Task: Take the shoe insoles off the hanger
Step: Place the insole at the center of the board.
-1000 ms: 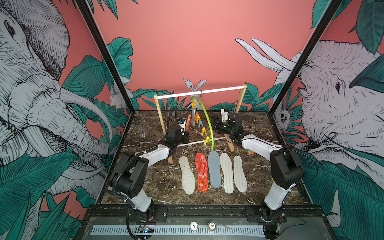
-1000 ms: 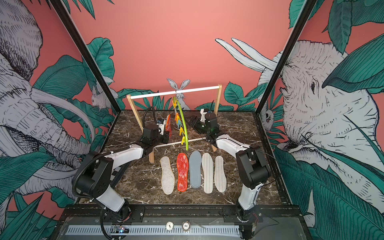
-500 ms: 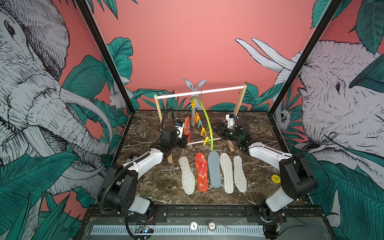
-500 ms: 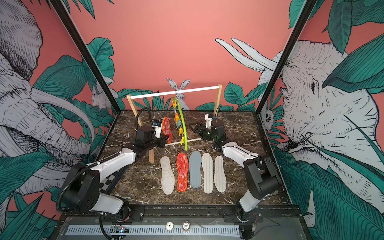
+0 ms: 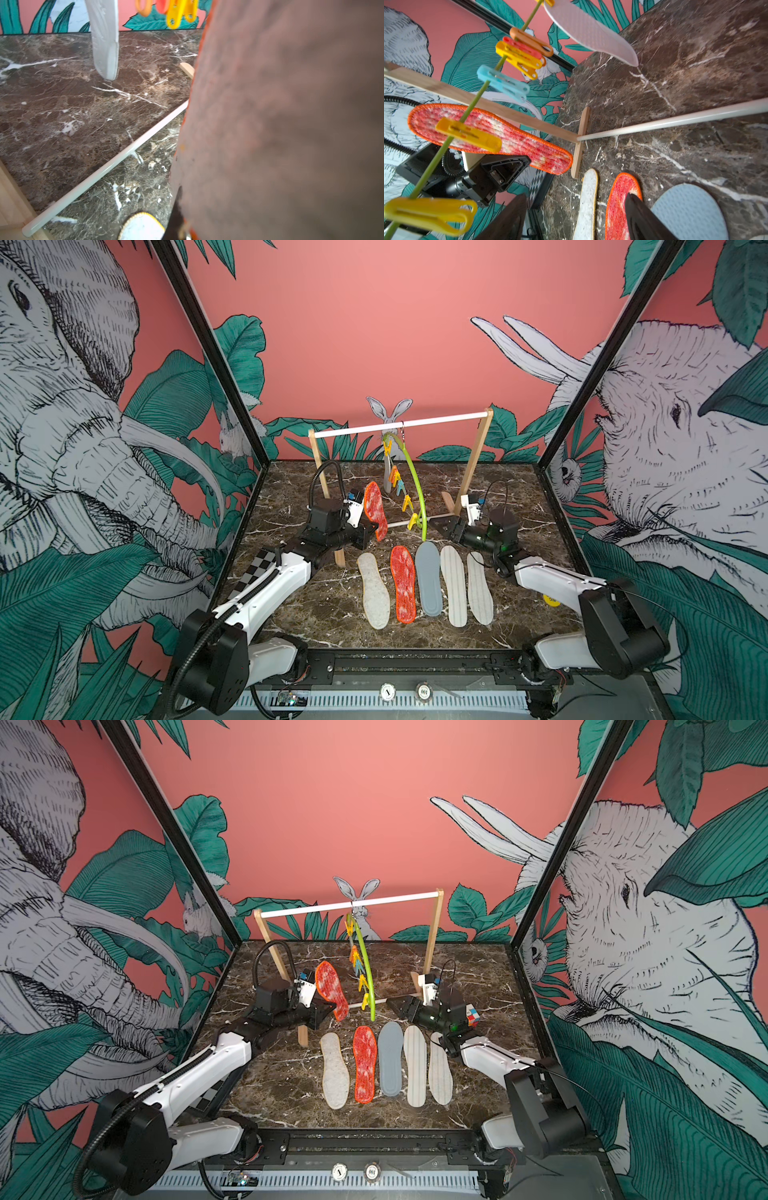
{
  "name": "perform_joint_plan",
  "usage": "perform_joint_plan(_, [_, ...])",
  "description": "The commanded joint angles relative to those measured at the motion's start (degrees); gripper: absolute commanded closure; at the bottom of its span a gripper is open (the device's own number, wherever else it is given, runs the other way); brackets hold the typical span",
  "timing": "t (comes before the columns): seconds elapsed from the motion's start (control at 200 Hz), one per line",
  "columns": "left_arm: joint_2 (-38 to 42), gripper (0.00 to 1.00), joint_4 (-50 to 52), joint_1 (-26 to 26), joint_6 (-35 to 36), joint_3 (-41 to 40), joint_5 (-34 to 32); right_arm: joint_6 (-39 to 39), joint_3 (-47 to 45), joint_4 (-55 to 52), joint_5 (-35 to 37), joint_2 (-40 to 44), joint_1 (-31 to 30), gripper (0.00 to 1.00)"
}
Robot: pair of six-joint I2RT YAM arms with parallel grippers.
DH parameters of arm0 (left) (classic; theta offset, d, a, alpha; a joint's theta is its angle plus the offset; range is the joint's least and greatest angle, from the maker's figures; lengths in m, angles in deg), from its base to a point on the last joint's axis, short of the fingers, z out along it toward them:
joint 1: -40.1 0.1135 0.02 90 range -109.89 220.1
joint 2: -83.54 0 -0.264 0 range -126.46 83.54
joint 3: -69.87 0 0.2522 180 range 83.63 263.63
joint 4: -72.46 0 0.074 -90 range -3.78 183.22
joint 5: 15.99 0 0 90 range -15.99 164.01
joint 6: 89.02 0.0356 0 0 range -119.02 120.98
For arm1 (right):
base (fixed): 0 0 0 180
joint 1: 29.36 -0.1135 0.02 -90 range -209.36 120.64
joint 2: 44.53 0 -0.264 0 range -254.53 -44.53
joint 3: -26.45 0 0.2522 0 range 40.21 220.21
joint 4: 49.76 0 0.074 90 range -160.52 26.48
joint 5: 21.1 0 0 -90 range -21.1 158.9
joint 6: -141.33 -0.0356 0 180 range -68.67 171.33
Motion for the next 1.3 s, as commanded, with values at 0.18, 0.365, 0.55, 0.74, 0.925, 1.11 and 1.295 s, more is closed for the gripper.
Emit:
perform_joint_plan(0.18, [9.63, 1.0, 7.25, 0.39, 1.0, -0.36, 14.85, 5.03, -4.28, 2.31, -8.17, 13.29, -0.94, 0.25])
perform_joint_plan(0.365, [11.18, 1.0, 9.96, 0.34, -0.51, 2.16, 23.18, 11.41, -0.33, -13.8, -10.0, 23.15, -1.74, 0.25])
perform_joint_plan(0.55, [13.21, 1.0, 11.93, 0.39, -2.23, 5.18, 29.18, 12.96, 5.86, -21.92, -12.3, 28.1, -1.93, 0.25])
perform_joint_plan(0.74, [14.82, 1.0, 10.37, 0.39, -5.14, 7.85, 32.57, 10.45, 12.67, -22.04, -13.41, 27.46, -2.52, 0.26])
perform_joint_plan(0.925, [14.38, 1.0, 8.2, -0.43, -7.57, 10.9, 34.84, 9.62, 19.76, -21.28, -13.76, 22.94, -5.49, 0.32])
perform_joint_plan(1.11, [13.17, 1.0, 7.23, -1.97, -7.89, 13.79, 35.68, 8.91, 25.13, -19.27, -14.06, 17.25, -8.42, 0.42])
perform_joint_plan(1.295, [11.29, 1.0, 6.93, -3.0, -7.83, 15.25, 36.51, 7.47, 29.11, -17.49, -14.81, 12.43, -11.4, 0.56])
